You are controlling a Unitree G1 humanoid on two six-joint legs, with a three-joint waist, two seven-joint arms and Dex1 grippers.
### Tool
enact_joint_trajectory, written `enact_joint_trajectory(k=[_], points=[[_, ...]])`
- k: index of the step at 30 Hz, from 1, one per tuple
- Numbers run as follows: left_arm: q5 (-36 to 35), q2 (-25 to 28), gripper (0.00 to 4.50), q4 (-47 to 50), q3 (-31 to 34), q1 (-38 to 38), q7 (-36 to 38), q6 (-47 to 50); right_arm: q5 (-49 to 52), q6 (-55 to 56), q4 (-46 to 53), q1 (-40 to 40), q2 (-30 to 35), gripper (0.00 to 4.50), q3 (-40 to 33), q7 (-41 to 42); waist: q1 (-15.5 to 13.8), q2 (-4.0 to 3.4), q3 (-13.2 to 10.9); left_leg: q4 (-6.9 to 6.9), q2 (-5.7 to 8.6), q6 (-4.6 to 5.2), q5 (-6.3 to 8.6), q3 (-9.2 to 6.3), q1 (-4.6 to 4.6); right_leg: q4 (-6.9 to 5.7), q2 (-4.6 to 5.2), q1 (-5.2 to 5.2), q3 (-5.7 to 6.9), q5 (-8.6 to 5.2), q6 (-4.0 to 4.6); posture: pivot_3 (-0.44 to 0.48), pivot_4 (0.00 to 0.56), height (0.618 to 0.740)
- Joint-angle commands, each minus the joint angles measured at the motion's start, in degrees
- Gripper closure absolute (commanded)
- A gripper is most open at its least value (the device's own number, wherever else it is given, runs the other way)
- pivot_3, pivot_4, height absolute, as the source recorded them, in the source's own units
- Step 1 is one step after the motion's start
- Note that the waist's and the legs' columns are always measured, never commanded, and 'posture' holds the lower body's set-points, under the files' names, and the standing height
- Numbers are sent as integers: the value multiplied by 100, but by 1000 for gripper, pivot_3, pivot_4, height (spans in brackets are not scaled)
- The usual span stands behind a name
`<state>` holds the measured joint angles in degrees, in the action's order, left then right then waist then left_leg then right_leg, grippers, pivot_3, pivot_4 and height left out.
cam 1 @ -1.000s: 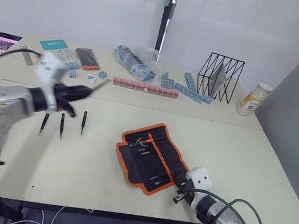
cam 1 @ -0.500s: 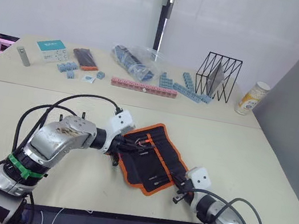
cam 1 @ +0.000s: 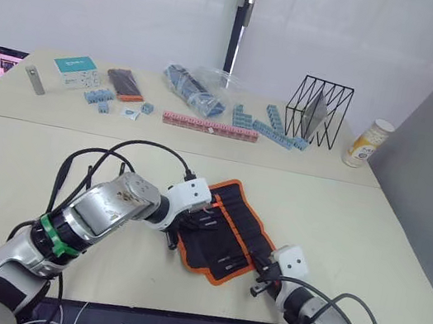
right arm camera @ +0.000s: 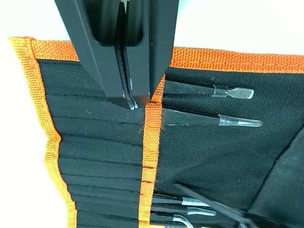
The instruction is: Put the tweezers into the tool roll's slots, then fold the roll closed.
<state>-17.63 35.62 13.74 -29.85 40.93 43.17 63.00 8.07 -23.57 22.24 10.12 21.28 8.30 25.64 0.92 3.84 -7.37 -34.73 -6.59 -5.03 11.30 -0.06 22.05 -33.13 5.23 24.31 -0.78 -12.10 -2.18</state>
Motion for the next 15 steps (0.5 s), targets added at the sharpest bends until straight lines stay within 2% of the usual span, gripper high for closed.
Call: enact_joint_trajectory(k=[1,15], points=[[193,-249,4487,-131,-62,269,-80,-40,-193,-551,-725,398,21,4500,423,-22,5,0,0,0,0,1,1,0,-1,-1,-1,-3,0,0,0,0,150,738],[860,-1336,4487,-1443,-575,793,78,-832,-161,-610,-572,507,13,4500,458,-121,-33,0,0,-15,1,1,3,-1,-5,-2,-1,-7,-2,0,-1,0,150,738]])
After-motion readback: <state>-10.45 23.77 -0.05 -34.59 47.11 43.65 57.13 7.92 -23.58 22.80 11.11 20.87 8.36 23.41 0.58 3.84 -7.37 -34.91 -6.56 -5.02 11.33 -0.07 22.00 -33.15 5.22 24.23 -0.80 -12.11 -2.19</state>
